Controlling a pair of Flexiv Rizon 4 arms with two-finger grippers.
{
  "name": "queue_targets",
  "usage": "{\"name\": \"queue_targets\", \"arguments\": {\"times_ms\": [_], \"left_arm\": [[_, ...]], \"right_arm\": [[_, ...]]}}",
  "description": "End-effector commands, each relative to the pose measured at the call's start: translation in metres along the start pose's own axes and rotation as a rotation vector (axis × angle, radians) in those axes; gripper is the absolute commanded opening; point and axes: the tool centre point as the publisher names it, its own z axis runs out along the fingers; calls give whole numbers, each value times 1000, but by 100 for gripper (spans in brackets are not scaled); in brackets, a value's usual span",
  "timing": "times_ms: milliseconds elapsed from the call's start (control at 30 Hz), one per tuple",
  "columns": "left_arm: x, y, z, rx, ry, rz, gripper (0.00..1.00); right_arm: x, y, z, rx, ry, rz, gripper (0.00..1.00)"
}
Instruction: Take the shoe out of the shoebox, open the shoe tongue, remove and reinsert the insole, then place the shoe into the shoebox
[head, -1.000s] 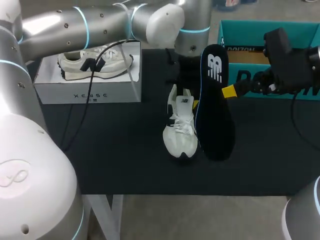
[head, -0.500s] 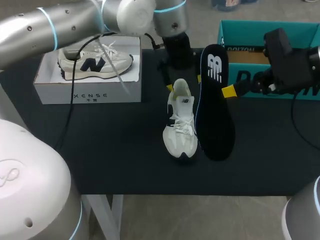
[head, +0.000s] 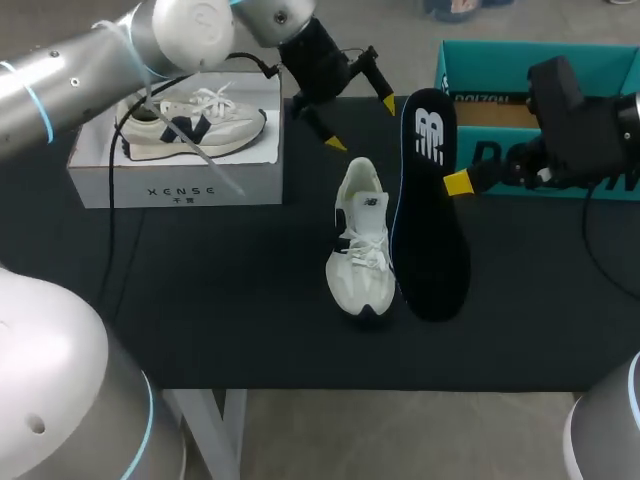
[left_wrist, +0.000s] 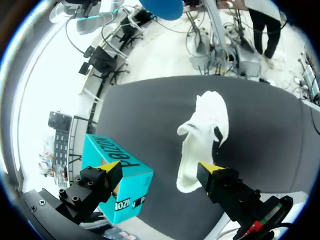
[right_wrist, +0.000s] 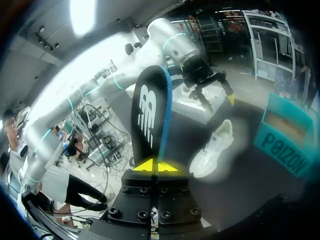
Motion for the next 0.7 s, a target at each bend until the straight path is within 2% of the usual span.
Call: {"name": "queue_targets", "arguments": {"times_ms": [33,167,433,500,700], "left_arm": [[5,-2,-12,14,-226,9,100],[-2,-4,-23,34,-295,16,100],[-9,-20,-40,38,-406,43,100],[-10,-26,-45,41,-449,45,100],[-15,-39,-56,41,-524,78,100]], "right_arm": [[-1,1,2,2,0,1,0],[-1,1,2,2,0,1,0],[-1,1,2,2,0,1,0],[-22,6,1,-20,8,111,0],[-79,22,0,-28,65,256,0]]}}
